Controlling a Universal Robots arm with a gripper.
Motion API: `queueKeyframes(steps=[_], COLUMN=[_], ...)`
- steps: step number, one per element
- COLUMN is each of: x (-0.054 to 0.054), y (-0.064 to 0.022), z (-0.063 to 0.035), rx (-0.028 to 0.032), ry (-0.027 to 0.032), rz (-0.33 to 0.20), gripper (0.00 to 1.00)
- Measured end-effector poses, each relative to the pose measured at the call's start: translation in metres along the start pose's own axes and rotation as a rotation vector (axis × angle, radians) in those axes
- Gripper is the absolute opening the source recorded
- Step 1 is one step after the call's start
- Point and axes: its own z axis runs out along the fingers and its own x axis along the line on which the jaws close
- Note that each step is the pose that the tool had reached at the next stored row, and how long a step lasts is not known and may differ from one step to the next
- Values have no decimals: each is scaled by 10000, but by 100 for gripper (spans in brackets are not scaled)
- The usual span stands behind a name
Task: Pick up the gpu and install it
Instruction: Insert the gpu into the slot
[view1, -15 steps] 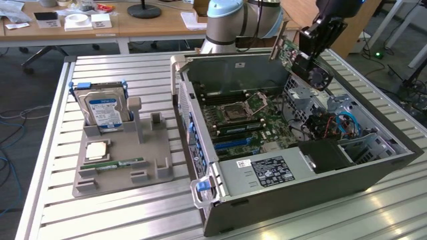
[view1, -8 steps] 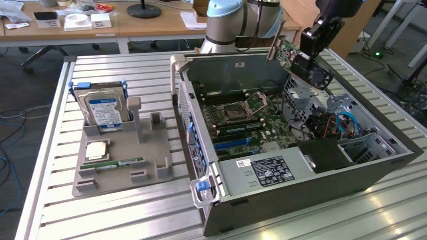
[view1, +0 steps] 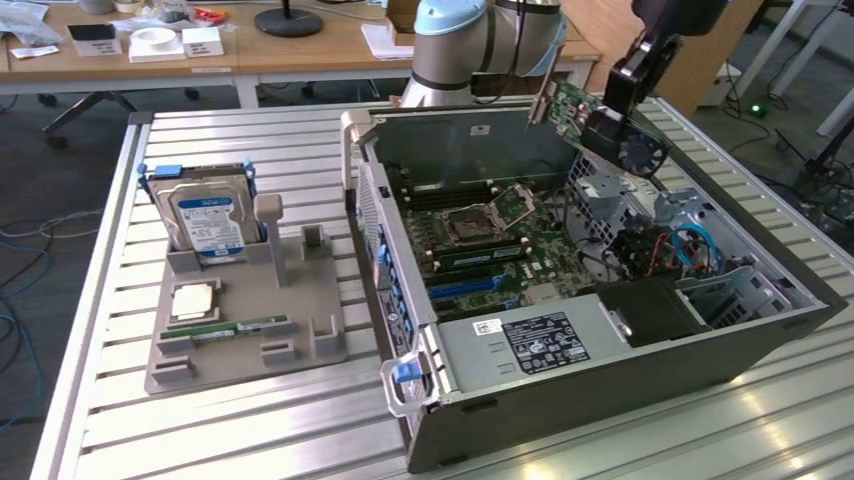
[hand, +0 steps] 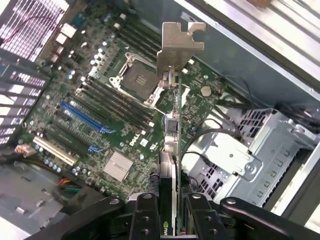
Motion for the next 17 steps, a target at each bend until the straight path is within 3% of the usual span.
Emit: queueKeyframes(steps=[17], x=[0], y=[0], z=[5], rx=[-51], ry=[128], rz=[-2910], gripper=[26])
